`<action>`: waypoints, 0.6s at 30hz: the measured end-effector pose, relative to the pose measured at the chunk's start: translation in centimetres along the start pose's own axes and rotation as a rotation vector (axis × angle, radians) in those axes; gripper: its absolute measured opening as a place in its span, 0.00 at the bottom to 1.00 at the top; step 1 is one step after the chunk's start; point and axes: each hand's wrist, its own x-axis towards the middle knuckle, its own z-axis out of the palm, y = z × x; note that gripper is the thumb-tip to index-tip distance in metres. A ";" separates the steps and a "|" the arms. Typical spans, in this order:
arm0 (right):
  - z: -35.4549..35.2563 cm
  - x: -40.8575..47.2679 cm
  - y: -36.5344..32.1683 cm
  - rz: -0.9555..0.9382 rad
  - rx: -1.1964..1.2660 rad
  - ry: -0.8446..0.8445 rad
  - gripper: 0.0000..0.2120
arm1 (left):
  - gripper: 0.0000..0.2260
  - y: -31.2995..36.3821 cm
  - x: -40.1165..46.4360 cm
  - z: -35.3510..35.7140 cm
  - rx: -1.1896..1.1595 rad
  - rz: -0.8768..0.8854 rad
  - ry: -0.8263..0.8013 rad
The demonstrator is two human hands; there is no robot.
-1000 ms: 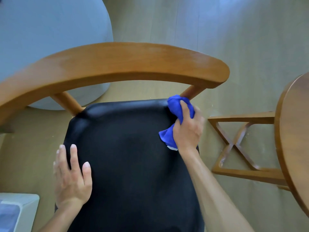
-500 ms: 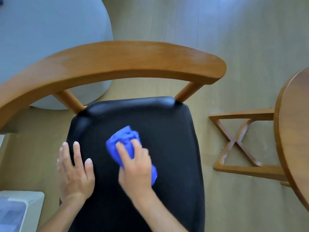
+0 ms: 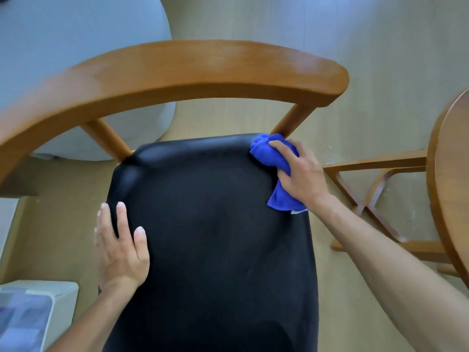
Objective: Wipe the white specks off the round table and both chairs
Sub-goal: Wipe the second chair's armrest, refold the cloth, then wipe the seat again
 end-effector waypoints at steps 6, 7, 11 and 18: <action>0.7 -12.4 -6.5 -0.083 0.142 -0.074 0.28 | 0.29 -0.1 0.0 -0.2 0.044 -0.018 -0.050; 0.7 -16.2 -7.9 -0.176 0.172 -0.136 0.26 | 0.29 -0.1 0.0 -0.3 0.050 -0.023 -0.062; -0.7 -26.2 -10.3 -0.609 0.088 -0.373 0.20 | 0.28 0.3 0.2 -1.1 0.101 -0.003 -0.092; -2.6 -17.6 -3.2 -0.949 -0.059 -0.358 0.23 | 0.28 2.3 -2.3 -1.8 0.307 0.374 -0.212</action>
